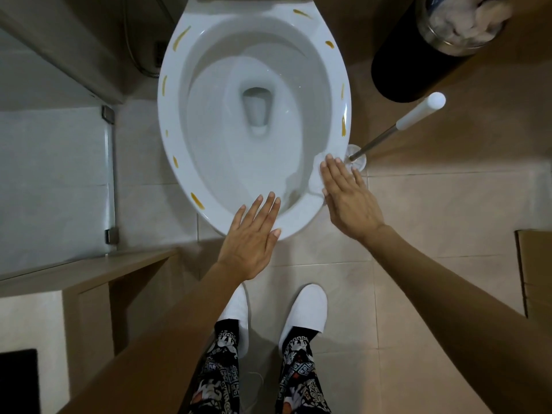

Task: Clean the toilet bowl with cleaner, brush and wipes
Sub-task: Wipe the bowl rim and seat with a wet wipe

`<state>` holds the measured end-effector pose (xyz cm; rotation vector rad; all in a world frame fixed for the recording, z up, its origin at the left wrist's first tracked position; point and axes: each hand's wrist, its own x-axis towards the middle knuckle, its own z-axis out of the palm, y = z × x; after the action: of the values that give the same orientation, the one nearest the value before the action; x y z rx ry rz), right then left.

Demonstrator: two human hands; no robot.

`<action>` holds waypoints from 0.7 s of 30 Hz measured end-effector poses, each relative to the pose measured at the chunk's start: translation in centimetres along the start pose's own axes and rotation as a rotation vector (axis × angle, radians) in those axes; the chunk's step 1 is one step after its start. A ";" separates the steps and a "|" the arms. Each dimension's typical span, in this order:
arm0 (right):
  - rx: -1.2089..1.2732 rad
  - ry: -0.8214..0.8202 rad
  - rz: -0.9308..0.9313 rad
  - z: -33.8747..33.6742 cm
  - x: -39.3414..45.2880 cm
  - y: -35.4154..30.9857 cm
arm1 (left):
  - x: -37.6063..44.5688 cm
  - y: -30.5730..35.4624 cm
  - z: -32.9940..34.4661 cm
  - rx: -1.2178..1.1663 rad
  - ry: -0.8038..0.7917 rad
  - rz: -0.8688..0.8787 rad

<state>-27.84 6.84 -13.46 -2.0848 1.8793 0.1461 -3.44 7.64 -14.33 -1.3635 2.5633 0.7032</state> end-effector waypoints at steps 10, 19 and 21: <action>0.128 0.015 0.041 -0.6 1.4 0.1 | 0.0 0.0 0.2 0.003 0.015 -0.003; 0.116 0.017 0.047 -0.6 2.6 1.2 | -0.1 0.0 0.2 0.000 0.018 -0.002; 0.122 0.034 0.073 -1.0 4.0 1.8 | -0.1 -0.1 0.2 -0.008 0.015 -0.001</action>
<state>-29.26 2.59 -13.99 -1.9508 1.9346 0.0121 -3.35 7.75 -14.54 -1.3771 2.5737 0.7068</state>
